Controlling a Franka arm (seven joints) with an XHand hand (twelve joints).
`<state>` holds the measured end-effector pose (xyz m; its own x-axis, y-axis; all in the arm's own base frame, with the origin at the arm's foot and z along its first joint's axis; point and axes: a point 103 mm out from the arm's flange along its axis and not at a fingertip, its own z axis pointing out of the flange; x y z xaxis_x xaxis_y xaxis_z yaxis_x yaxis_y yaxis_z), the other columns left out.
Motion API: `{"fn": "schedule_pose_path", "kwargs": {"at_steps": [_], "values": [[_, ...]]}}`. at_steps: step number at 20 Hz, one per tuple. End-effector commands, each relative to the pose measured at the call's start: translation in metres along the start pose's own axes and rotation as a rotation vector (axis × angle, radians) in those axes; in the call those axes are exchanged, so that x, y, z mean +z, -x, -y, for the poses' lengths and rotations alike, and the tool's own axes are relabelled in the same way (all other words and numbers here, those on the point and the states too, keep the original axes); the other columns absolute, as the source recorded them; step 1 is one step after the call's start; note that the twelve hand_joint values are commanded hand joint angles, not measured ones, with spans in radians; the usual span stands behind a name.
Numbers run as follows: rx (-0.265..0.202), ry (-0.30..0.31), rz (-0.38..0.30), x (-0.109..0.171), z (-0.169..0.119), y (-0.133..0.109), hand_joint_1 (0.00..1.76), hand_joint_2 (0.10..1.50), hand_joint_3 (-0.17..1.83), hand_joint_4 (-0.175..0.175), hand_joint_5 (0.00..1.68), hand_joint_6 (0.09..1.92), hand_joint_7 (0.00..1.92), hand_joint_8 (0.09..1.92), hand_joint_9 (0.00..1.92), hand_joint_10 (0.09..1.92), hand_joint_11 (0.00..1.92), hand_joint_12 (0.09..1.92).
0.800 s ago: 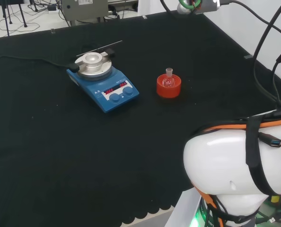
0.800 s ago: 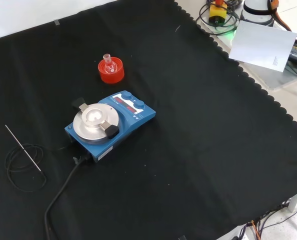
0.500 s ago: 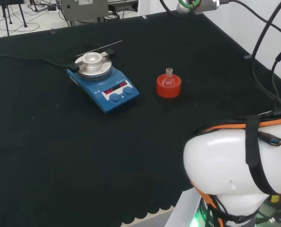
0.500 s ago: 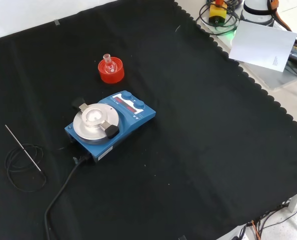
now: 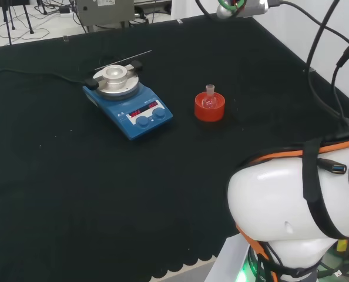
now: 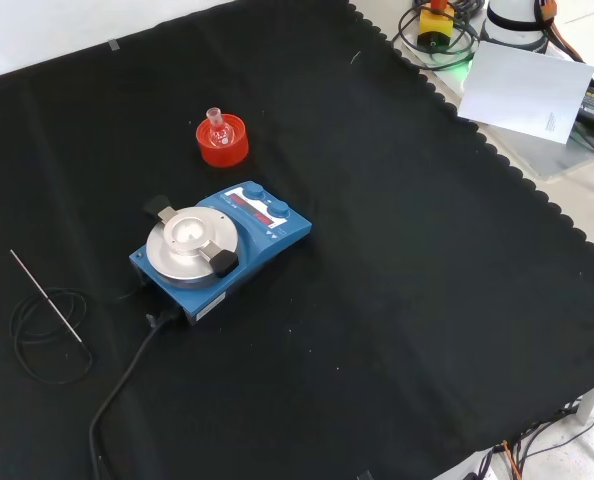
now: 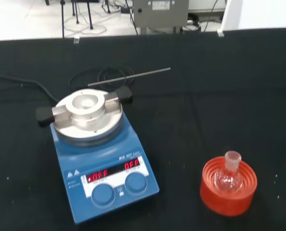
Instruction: Pick up the round-bottom flask.
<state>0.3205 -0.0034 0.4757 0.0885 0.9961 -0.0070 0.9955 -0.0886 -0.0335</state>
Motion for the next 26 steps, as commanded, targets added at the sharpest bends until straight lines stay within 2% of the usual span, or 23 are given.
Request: {"fn": "schedule_pose_path", "kwargs": {"at_steps": [1,10,19,26], "values": [[0.056,-0.005,-0.029,0.023,-0.023,0.019,0.09,1.42,-0.06,-0.006,0.23,0.09,0.03,0.46,0.15,0.61,0.00,1.00],[0.146,-0.035,-0.079,0.067,-0.059,0.053,0.12,1.40,-0.06,-0.007,0.23,0.09,0.03,0.45,0.14,0.61,0.00,1.00],[0.191,-0.046,-0.178,0.122,-0.116,0.095,0.18,1.39,-0.07,-0.011,0.25,0.09,0.04,0.44,0.15,0.61,0.00,1.01],[0.213,-0.054,-0.206,0.164,-0.147,0.113,0.26,1.38,-0.08,-0.017,0.28,0.09,0.07,0.44,0.17,0.61,0.00,1.02]]}}
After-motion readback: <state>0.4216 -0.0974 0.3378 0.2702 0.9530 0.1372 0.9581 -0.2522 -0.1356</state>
